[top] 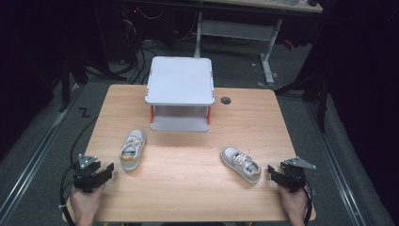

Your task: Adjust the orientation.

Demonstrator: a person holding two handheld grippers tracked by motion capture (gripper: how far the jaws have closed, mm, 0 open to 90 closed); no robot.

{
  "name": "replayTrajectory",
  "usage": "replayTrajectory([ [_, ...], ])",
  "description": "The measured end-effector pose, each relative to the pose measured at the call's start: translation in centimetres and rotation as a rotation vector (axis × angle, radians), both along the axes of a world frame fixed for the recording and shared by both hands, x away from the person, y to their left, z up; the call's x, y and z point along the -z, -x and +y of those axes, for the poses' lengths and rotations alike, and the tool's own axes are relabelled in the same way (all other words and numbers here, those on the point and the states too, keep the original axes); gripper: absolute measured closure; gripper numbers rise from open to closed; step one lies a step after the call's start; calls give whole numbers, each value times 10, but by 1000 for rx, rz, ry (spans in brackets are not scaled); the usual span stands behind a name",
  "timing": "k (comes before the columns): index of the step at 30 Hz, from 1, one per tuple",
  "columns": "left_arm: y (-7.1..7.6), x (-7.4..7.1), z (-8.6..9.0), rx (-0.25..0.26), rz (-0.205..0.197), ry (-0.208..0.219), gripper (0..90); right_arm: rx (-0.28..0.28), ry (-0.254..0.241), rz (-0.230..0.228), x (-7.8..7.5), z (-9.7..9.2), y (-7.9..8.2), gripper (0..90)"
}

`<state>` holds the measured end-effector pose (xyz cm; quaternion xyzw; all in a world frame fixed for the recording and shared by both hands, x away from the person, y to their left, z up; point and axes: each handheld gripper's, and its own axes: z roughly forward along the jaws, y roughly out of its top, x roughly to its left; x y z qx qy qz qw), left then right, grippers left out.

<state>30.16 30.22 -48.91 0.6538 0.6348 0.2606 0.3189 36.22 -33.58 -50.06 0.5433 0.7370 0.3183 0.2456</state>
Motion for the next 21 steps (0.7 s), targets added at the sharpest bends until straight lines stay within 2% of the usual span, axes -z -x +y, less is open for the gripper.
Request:
replayTrajectory([
  [1,0,-3,0,2,5,5,509,0,0,0,0,0,0,406],
  [4,0,-14,-1,15,-15,46,518,0,0,0,0,0,0,406],
  [6,0,-17,-1,20,-19,47,518,0,0,0,0,0,0,405],
  [9,-1,-29,-6,44,-38,56,520,0,0,0,0,0,0,405],
  [16,-11,-45,-14,88,-40,36,524,0,0,0,0,0,0,404],
  [20,-17,-51,-19,85,-36,24,518,0,0,0,0,0,0,402],
  [21,-20,-53,-20,97,-29,27,518,1,0,1,0,0,0,402],
])
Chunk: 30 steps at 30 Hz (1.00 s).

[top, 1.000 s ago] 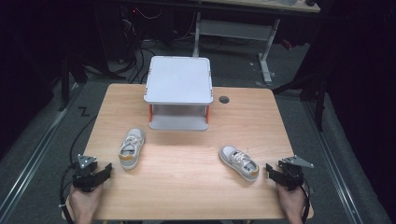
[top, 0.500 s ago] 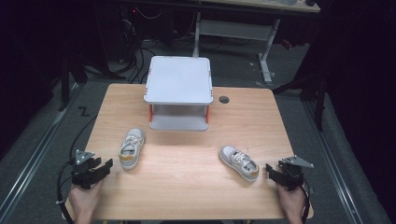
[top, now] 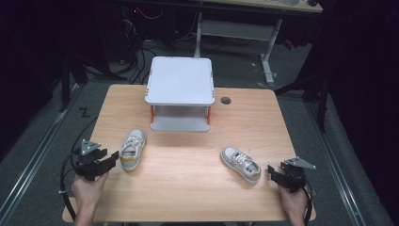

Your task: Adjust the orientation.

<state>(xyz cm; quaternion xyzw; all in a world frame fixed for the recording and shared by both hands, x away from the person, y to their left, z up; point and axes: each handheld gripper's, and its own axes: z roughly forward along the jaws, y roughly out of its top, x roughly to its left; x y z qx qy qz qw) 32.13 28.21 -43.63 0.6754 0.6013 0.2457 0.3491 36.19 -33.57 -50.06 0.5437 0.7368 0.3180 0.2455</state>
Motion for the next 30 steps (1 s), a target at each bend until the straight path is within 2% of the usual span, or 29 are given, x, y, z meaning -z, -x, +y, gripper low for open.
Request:
replayTrajectory([
  [3,-8,-3,-7,27,17,-33,516,0,2,0,0,0,0,402],
  [4,-14,-2,-10,43,36,-46,516,1,2,0,0,0,0,401],
  [5,-14,-2,-10,43,36,-46,516,1,2,0,0,0,0,401],
  [6,-21,0,-11,59,59,-44,516,1,2,-1,0,0,0,401],
  [7,-21,0,-11,59,59,-44,516,1,2,-1,0,0,0,401],
  [10,-30,5,-14,80,103,-46,520,1,2,-1,0,0,0,400],
  [11,-33,7,-15,89,115,-32,523,1,2,-1,0,0,0,400],
  [17,-45,15,-20,87,147,-41,574,1,2,-1,0,0,0,400],
  [19,-47,16,-22,70,151,-75,601,1,2,-1,0,0,0,400],
  [23,-47,16,-20,56,140,-85,708,0,3,-2,0,0,1,400],
  [26,-45,16,-22,53,131,-145,797,1,2,-1,0,0,1,401],
  [30,-44,15,-22,45,123,-156,835,1,2,-1,0,0,1,400],
])
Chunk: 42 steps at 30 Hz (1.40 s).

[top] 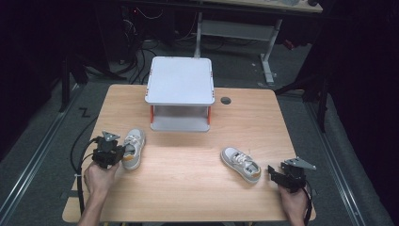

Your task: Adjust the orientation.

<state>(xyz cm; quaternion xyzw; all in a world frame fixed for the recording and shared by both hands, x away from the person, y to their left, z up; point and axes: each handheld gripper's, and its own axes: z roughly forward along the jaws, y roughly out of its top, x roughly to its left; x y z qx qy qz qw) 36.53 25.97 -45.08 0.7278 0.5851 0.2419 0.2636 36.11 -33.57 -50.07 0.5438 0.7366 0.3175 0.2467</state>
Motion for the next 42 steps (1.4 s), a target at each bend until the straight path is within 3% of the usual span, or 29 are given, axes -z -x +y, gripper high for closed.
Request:
replayTrajectory([
  [2,1,-1,1,-6,-7,1,842,0,0,0,0,0,0,401],
  [5,4,-6,3,-12,-9,37,853,0,0,0,0,0,0,400],
  [8,6,-11,1,-9,-14,30,854,0,0,0,0,0,0,400],
  [13,10,-23,-15,52,-40,58,855,0,0,0,0,0,0,400],
  [21,8,-32,-70,166,-56,101,853,0,0,0,0,0,0,400],
  [25,0,-31,-103,213,-47,89,853,0,0,0,0,0,0,400],
  [32,-11,-23,-142,274,-15,107,853,0,0,0,0,0,0,399],
  [42,-20,-12,-166,280,8,102,852,2,0,1,0,0,0,399],
])
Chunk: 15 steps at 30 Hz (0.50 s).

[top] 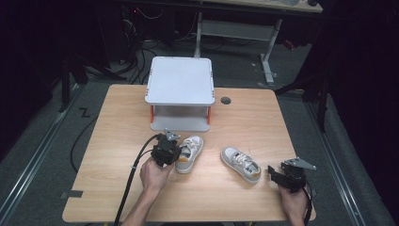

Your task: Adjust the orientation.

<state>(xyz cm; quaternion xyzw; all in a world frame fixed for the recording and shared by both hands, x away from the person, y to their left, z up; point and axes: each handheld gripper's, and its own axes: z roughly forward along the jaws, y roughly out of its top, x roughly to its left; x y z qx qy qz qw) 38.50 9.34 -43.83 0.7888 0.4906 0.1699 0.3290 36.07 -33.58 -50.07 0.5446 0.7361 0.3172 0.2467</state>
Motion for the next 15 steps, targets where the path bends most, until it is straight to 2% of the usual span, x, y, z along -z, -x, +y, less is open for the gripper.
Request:
replayTrajectory([
  [4,-2,2,-6,-7,-5,-19,851,-1,1,-1,0,0,0,398],
  [9,-2,3,-16,0,12,-34,839,0,0,0,0,0,0,399],
  [15,0,2,-24,29,47,-11,803,0,0,0,0,0,0,398],
])
